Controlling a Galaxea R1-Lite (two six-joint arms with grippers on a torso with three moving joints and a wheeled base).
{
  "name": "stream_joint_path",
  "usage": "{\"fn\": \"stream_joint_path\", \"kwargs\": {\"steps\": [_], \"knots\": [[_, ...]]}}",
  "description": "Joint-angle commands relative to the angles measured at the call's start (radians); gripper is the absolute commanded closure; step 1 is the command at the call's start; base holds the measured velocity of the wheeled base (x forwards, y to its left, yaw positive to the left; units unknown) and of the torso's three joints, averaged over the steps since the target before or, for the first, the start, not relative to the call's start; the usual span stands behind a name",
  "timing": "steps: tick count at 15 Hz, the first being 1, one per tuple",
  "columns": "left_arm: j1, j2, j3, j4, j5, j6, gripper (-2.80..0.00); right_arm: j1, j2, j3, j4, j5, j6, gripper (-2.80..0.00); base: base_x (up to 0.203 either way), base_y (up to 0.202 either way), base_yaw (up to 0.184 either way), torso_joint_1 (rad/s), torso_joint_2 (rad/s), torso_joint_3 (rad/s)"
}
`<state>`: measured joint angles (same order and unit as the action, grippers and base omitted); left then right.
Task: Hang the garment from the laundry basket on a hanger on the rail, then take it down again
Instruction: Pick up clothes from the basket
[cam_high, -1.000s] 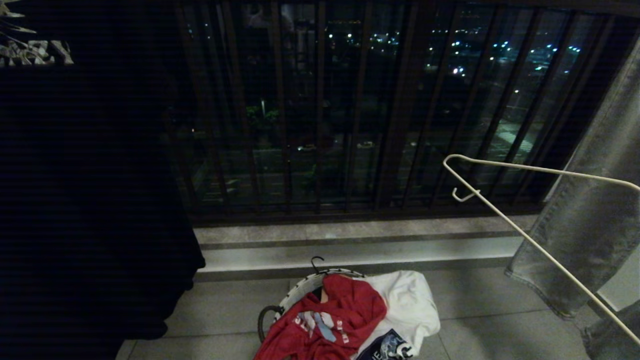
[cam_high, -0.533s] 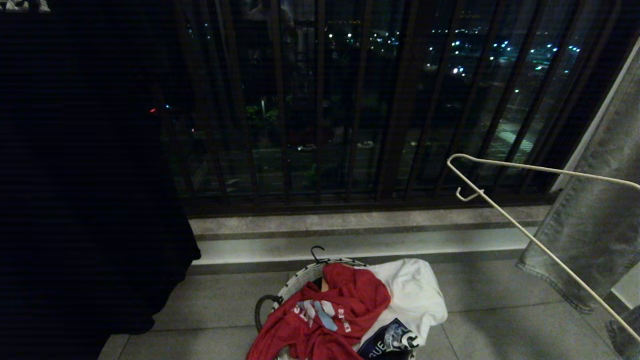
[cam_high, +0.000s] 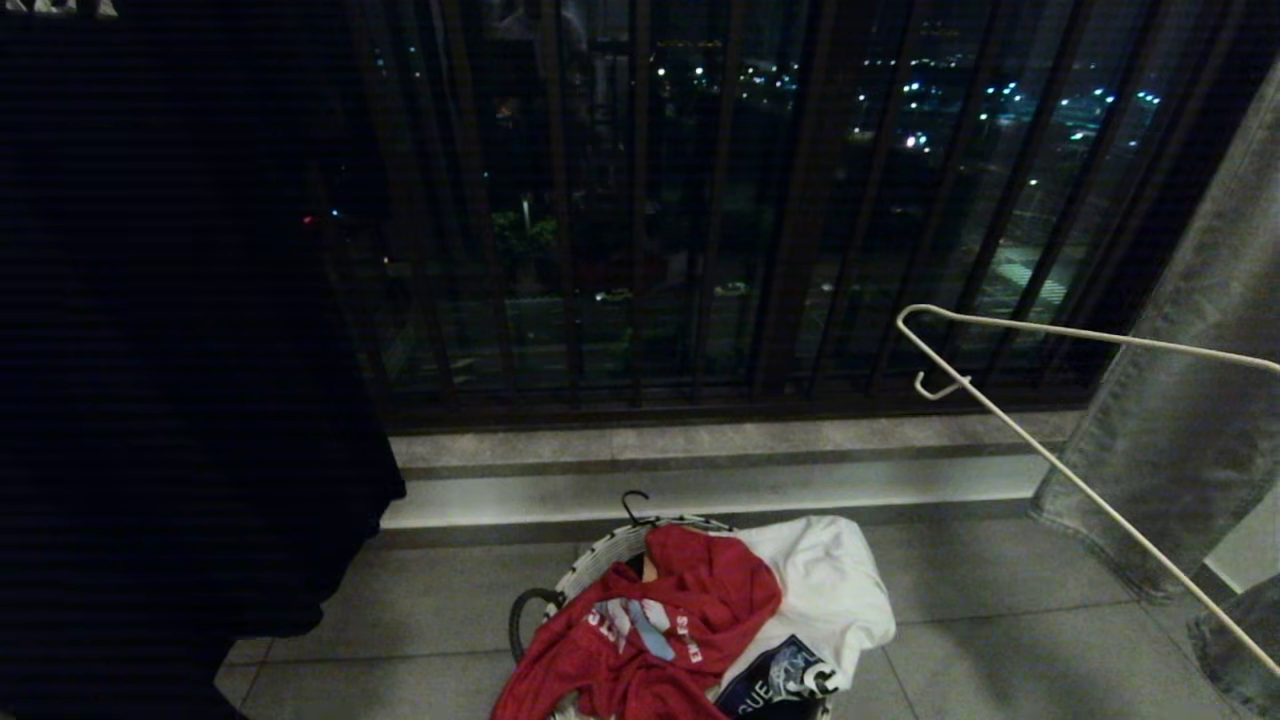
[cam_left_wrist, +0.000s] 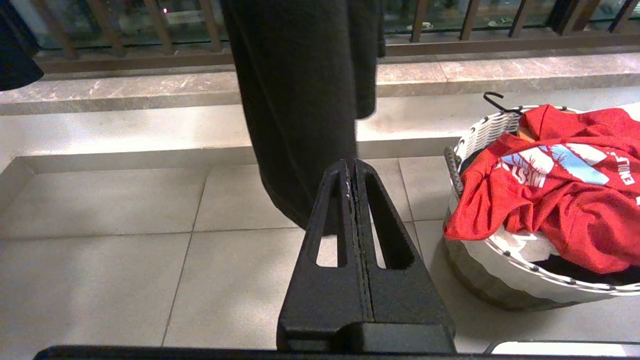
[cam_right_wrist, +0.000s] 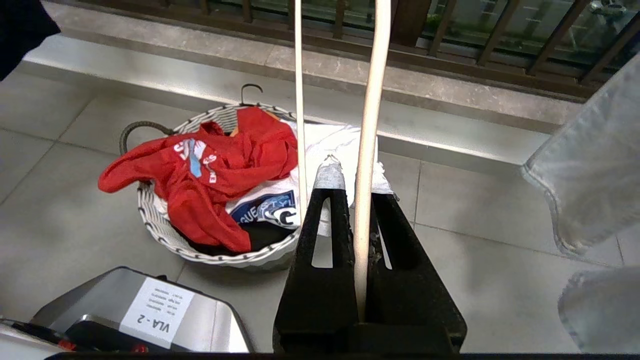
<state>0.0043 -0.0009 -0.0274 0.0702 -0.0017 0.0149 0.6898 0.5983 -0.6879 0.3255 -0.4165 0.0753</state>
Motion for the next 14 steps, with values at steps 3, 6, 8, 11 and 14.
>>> {"fn": "stream_joint_path", "kwargs": {"steps": [3, 6, 8, 11, 14], "knots": [[0.000, -0.001, 0.000, 0.000, 0.000, 0.000, 0.00, 0.002, -0.011, -0.008, 0.000, -0.002, -0.002, 0.00, 0.000, 0.000, 0.000, 0.000, 0.00, 0.000], [0.000, -0.001, 0.000, 0.000, 0.000, 0.000, 0.00, 0.002, 0.002, -0.015, -0.087, -0.002, -0.003, 0.00, 0.000, 0.000, 0.000, 0.000, 0.00, 0.000], [0.000, -0.001, 0.000, 0.000, 0.000, 0.000, 0.00, 0.002, 0.023, -0.044, -0.110, -0.001, -0.002, 0.00, 0.000, 0.000, 0.000, 0.000, 0.00, 0.000], [0.000, -0.001, 0.000, 0.000, 0.000, 0.000, 0.00, 0.002, 0.032, -0.077, -0.120, -0.001, -0.002, 0.00, 0.000, 0.000, 0.000, 0.000, 0.00, 0.000], [0.000, -0.001, 0.000, 0.000, 0.000, -0.001, 0.00, 0.002, 0.056, -0.104, -0.124, -0.004, -0.002, 0.00, 0.000, 0.000, 0.000, 0.000, 0.00, 0.000]]}}
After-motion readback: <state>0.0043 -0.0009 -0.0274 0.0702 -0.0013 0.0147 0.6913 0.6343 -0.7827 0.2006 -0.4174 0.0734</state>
